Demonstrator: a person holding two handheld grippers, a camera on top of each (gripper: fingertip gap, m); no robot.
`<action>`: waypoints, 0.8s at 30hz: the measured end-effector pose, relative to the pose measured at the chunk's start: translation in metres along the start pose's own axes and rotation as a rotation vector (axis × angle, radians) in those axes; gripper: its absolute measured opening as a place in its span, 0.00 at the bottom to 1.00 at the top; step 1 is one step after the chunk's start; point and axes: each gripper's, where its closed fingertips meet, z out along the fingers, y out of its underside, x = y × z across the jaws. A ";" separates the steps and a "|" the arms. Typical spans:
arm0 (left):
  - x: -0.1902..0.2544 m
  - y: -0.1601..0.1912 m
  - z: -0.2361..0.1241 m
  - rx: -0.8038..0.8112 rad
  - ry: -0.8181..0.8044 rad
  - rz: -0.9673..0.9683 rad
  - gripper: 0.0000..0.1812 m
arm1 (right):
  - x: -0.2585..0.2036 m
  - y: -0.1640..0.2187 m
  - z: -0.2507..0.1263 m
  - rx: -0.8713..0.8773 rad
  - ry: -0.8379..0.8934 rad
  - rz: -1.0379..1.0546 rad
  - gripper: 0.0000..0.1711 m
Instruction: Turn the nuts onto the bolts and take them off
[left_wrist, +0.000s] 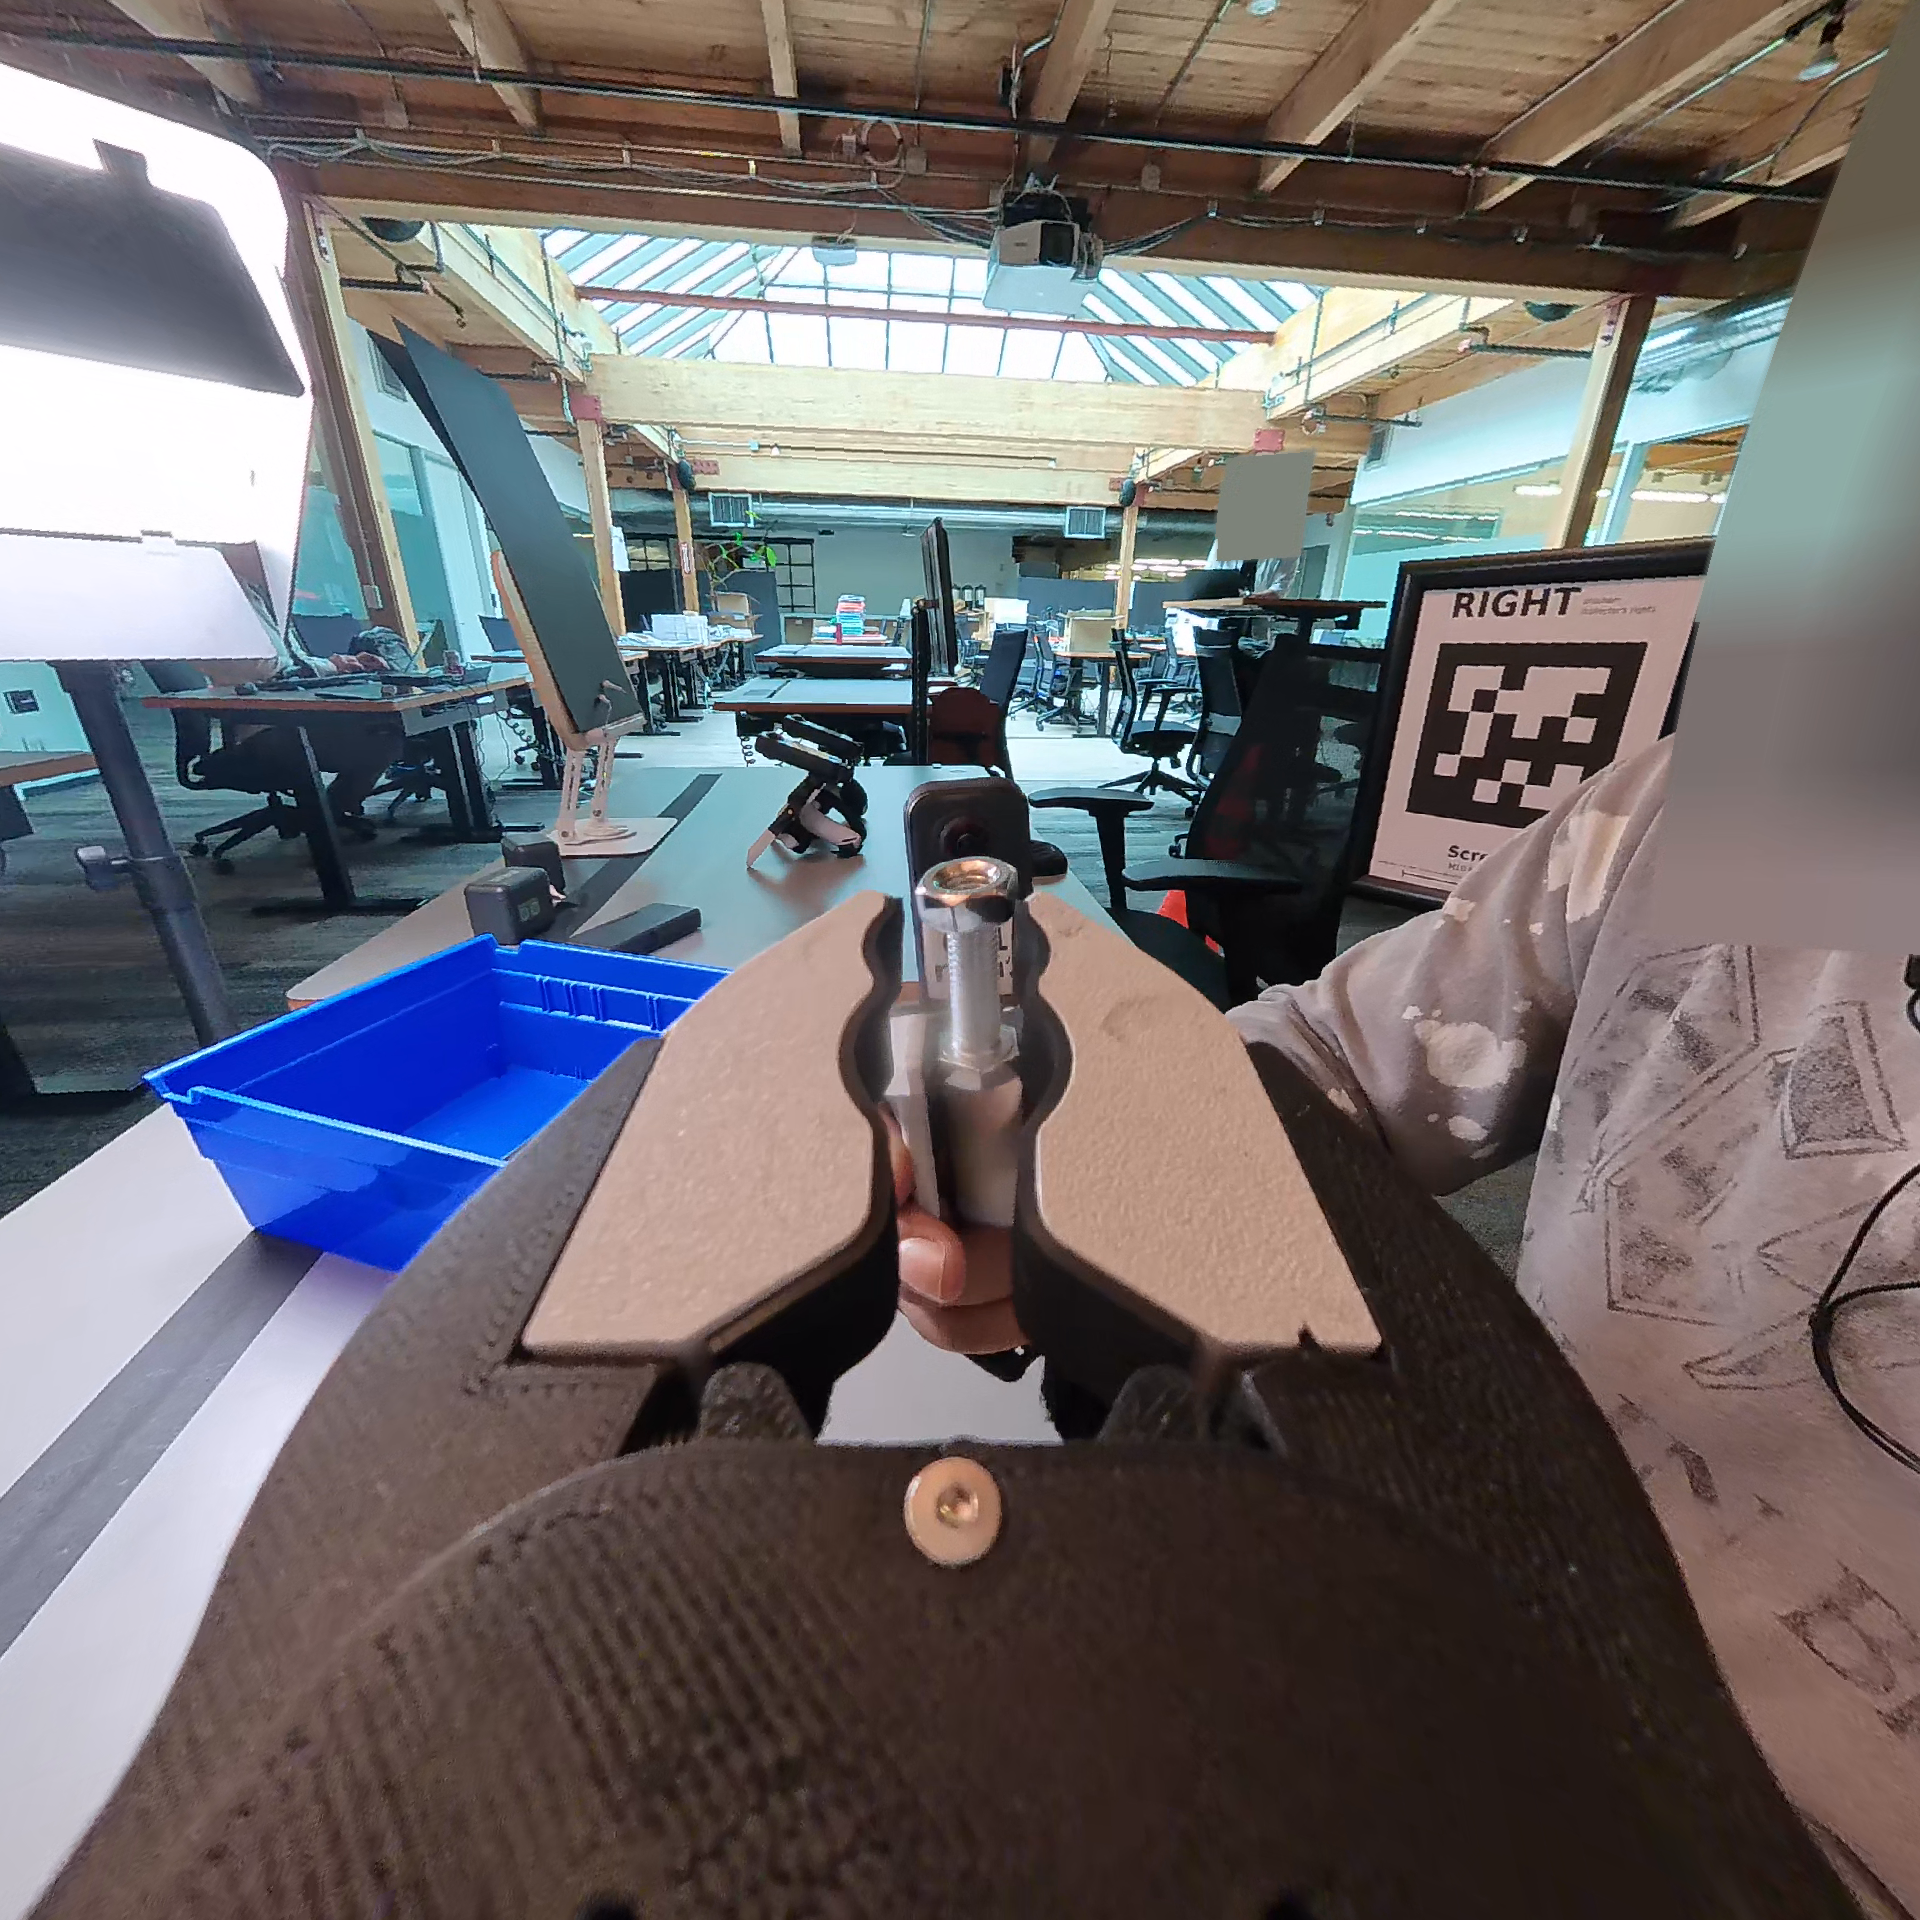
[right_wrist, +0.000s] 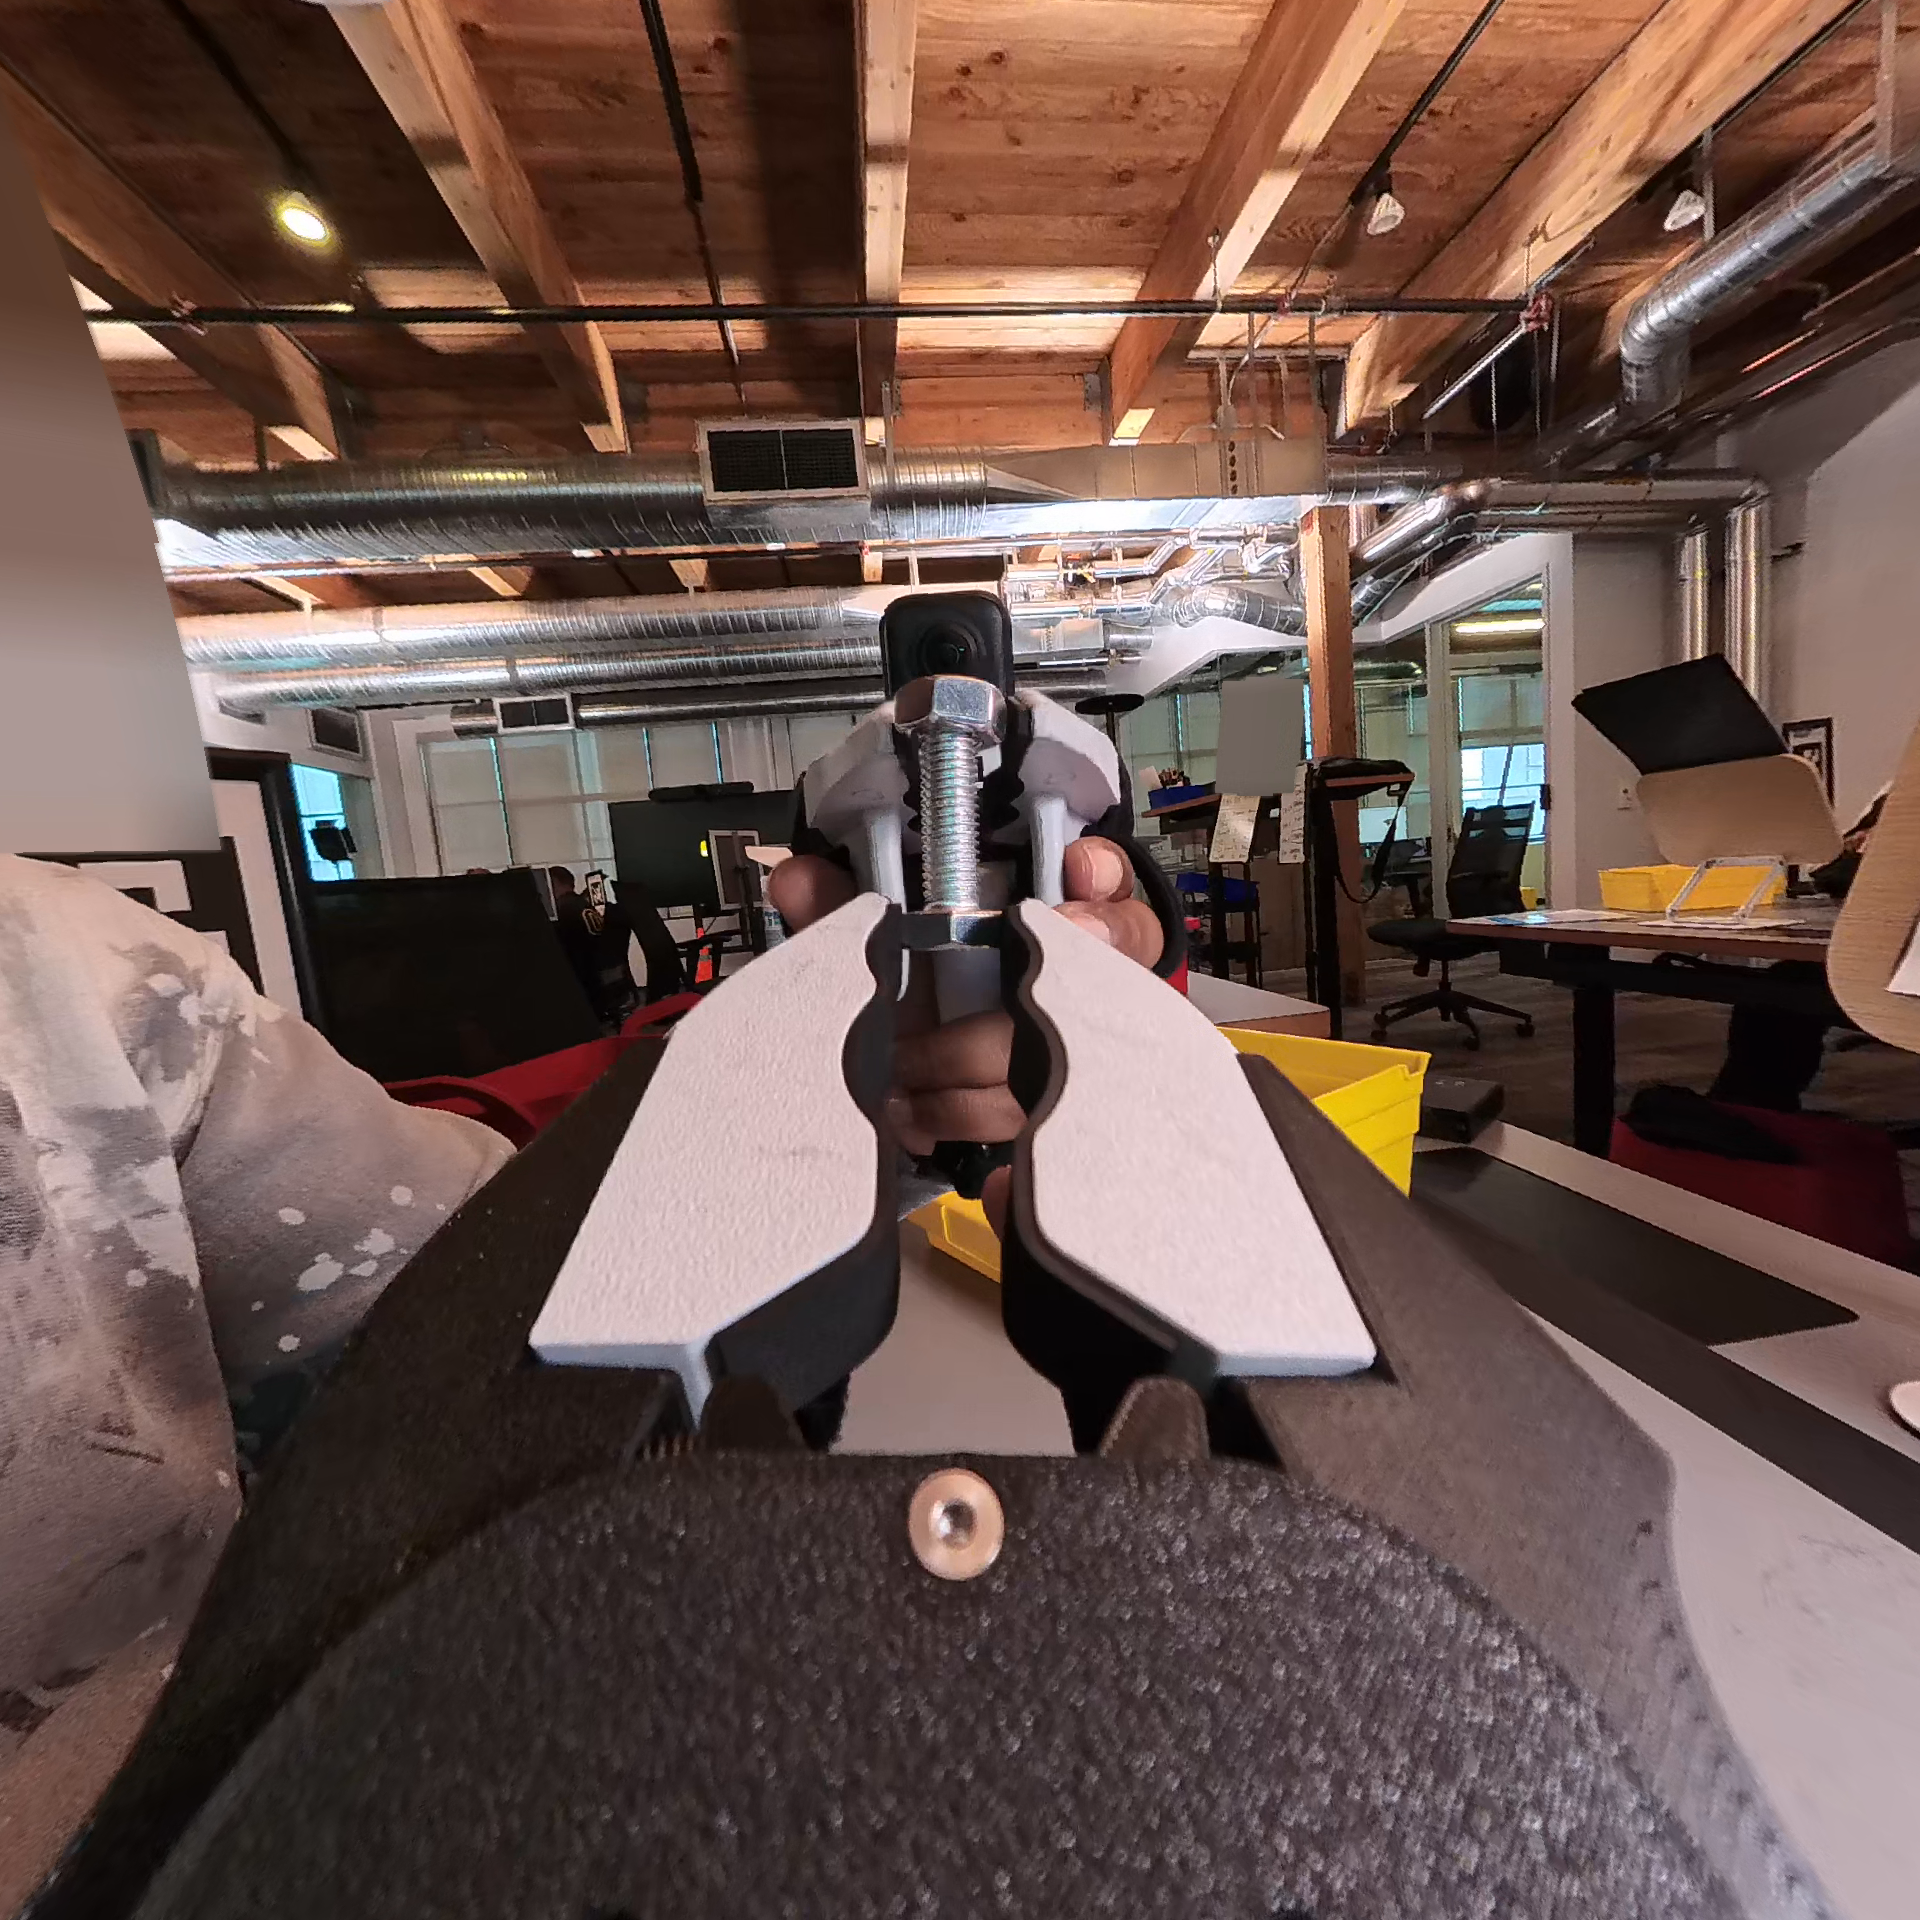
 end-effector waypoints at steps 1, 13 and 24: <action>-0.001 0.000 0.000 -0.001 -0.003 -0.004 0.11 | 0.000 -0.001 0.000 0.002 0.000 0.000 0.11; -0.002 -0.002 0.000 0.008 -0.010 -0.040 0.13 | 0.004 -0.001 -0.002 -0.002 0.016 -0.012 0.10; -0.012 -0.003 -0.005 0.004 -0.064 -0.060 0.14 | -0.001 -0.010 -0.004 0.034 -0.026 0.001 0.11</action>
